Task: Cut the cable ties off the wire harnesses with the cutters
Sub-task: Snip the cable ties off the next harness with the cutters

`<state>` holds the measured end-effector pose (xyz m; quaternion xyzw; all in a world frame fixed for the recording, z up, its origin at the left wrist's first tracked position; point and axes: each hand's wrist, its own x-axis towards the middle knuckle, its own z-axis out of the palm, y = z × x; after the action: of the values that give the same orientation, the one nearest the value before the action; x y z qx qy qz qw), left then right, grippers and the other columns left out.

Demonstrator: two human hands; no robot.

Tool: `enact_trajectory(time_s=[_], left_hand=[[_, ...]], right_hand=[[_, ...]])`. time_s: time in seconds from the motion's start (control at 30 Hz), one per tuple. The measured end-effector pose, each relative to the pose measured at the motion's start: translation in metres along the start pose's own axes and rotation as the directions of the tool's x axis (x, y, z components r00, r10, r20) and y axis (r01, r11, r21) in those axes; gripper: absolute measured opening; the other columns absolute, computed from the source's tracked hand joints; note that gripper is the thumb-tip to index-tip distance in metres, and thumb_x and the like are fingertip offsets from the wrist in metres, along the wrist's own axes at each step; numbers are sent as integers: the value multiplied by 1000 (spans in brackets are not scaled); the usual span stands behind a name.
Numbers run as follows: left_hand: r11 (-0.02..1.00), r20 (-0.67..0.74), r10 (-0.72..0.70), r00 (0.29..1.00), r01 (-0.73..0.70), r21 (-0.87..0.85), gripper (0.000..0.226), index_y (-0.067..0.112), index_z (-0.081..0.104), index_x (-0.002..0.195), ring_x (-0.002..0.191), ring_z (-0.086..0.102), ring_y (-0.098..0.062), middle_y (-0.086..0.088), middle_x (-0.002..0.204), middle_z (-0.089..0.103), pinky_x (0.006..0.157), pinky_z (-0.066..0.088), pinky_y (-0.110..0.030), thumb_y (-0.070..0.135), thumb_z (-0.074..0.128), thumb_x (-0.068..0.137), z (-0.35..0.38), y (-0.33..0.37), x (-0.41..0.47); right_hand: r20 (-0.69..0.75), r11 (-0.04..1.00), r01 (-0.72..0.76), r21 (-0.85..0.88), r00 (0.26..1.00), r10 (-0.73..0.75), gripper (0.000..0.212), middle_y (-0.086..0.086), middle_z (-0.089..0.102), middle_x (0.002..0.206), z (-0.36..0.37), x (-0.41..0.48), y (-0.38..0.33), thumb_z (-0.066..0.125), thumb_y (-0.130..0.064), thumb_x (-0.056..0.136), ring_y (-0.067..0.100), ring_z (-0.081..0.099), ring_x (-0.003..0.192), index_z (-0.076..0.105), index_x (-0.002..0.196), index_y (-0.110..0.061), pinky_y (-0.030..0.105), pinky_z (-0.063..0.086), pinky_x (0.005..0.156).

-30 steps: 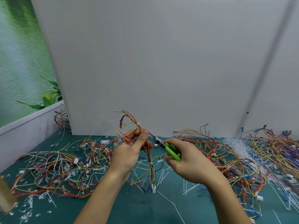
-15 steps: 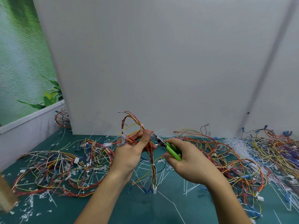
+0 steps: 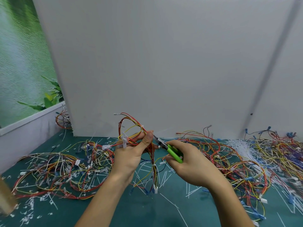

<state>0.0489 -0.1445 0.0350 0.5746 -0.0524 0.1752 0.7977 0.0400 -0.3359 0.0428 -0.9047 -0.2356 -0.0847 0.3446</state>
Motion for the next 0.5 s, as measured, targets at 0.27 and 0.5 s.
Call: enact_trajectory(time_s=[0.27,0.5], left_hand=[[999,42,34,999,-36,40,41,28,82,95,76,77,-29,-6,93,79,80,62,-36,54,84,64,-1,-4,-1],[991,63,116,991,-119,55,51,30,80,103,76,77,-28,-5,97,79,81,62,-38,63,85,65,1,-11,-1]], right_hand=[[-14,1000,22,10,1000,-21,9,-6,59,81,1,0,-3,64,-29,99,5,53,76,59,106,-32,13,42,66],[-61,998,43,54,997,-40,4,-8,54,69,6,2,-3,62,-28,100,7,46,62,62,97,-25,18,38,58]])
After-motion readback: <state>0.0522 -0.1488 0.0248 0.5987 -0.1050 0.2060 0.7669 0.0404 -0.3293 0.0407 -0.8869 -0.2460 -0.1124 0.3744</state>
